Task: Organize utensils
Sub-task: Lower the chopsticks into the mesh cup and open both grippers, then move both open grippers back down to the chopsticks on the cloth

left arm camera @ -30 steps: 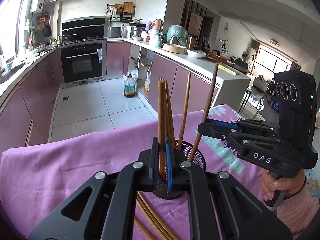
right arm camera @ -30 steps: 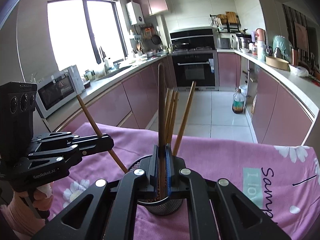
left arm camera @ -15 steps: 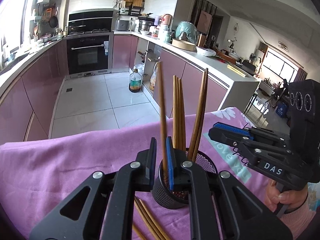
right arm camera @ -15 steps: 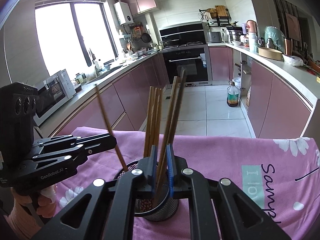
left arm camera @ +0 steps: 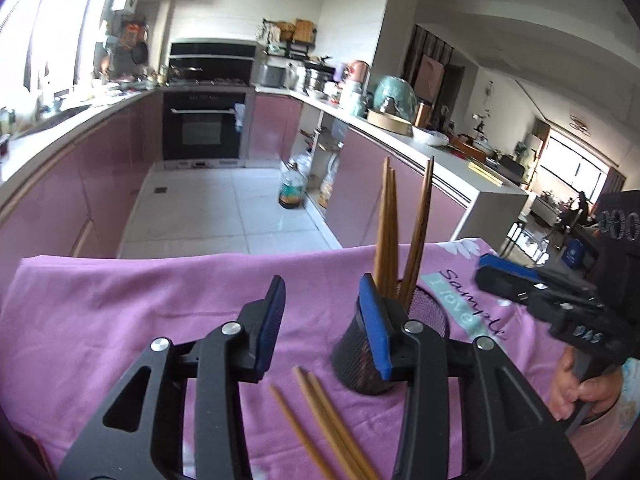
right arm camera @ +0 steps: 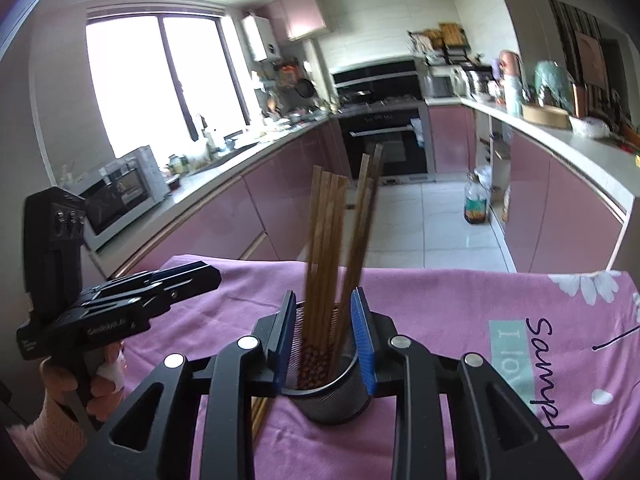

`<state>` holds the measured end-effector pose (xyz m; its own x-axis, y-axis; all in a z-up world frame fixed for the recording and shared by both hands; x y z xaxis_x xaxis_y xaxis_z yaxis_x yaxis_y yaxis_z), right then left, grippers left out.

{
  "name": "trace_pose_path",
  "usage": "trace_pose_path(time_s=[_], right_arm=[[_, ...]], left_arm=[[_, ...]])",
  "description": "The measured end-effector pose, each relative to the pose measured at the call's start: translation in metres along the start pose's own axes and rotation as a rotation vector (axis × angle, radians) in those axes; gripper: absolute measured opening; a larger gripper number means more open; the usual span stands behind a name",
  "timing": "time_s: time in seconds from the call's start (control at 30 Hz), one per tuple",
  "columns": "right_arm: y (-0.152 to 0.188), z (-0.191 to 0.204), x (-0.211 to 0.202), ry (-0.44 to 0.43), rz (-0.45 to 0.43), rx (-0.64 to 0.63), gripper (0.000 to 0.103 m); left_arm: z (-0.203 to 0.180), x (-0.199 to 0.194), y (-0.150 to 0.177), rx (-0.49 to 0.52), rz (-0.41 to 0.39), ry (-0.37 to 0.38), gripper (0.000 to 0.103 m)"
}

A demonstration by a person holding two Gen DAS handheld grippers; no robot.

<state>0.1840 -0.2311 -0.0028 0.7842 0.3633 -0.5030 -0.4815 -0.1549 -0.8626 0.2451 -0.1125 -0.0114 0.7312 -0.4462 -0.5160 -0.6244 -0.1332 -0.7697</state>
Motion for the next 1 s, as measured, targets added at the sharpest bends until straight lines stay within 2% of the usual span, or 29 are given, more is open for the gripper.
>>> trace_pose_path(time_s=[0.13, 0.23, 0.33, 0.47, 0.57, 0.7, 1.0], right_arm=[[0.004, 0.013, -0.02, -0.002, -0.038, -0.054, 0.03], [0.018, 0.029, -0.022, -0.055, -0.018, -0.061, 0.032], [0.04, 0.047, -0.011, -0.101, 0.043, -0.073, 0.032], [0.081, 0.069, 0.017, -0.156, 0.173, -0.061, 0.032], [0.103, 0.079, 0.032, -0.17, 0.246, -0.052, 0.032], [0.122, 0.09, 0.043, -0.175, 0.296, -0.045, 0.032], [0.13, 0.098, 0.055, -0.149, 0.331, -0.063, 0.032]], left_arm=[[0.016, -0.014, 0.02, 0.007, 0.002, -0.044, 0.042], [0.03, -0.016, 0.047, 0.011, 0.039, -0.077, 0.042], [0.044, -0.01, 0.075, 0.0, 0.102, -0.098, 0.042], [0.063, 0.0, 0.112, -0.041, 0.186, -0.108, 0.042], [0.072, 0.002, 0.13, -0.058, 0.213, -0.118, 0.042], [0.076, 0.004, 0.144, -0.073, 0.233, -0.115, 0.042], [0.058, 0.007, 0.154, -0.045, 0.267, -0.115, 0.042]])
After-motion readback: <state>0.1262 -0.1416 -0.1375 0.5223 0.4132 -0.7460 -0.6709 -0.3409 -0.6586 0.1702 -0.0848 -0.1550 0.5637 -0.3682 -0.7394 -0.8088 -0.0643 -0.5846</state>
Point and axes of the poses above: each gripper's, at about its wrist camera, not at the fingertips, and x roughly the way its jaws point, z to its left, y to its underside, the point moved 10 cm from there along x, roughly the way its jaws point, and after that the axes turned 12 degrees about -x, right-handed, at the moved point
